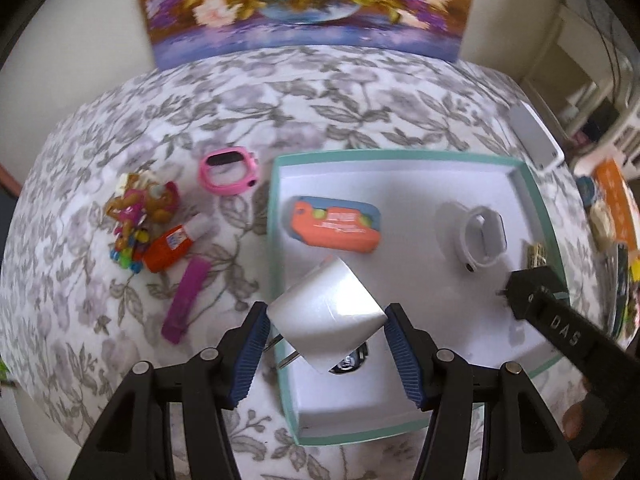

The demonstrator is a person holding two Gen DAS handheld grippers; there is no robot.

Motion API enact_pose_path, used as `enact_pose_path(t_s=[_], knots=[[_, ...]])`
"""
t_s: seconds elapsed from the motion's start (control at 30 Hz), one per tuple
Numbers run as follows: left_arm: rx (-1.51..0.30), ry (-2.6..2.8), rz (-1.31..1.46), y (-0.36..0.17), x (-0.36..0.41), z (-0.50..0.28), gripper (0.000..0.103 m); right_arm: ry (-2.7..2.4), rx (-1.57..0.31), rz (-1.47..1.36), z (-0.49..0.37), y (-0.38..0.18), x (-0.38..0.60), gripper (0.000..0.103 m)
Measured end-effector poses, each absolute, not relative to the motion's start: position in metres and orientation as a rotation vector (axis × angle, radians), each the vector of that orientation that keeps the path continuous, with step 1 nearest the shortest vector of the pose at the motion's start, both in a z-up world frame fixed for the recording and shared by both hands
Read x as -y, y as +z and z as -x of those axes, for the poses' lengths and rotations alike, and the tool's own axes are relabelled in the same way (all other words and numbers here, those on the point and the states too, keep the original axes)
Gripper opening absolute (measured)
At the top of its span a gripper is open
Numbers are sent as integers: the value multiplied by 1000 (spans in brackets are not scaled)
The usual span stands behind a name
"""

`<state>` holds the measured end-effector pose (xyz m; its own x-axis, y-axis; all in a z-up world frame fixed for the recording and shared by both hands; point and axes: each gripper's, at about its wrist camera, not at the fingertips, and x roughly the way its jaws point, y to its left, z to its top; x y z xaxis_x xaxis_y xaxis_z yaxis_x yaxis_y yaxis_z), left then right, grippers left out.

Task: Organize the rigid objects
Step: 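Carry the black charger into the tray with the right gripper while the left gripper drops the white adapter there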

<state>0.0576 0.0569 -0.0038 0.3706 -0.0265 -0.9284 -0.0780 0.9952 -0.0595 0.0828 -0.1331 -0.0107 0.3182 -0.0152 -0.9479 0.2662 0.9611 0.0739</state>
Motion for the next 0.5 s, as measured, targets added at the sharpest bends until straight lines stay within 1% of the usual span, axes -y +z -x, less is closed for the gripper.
enact_pose_path(t_s=[0.5], knots=[[-1225,26,0,-24,-28,-63,63,-162,-1274,-207,-90,-19,129,61]])
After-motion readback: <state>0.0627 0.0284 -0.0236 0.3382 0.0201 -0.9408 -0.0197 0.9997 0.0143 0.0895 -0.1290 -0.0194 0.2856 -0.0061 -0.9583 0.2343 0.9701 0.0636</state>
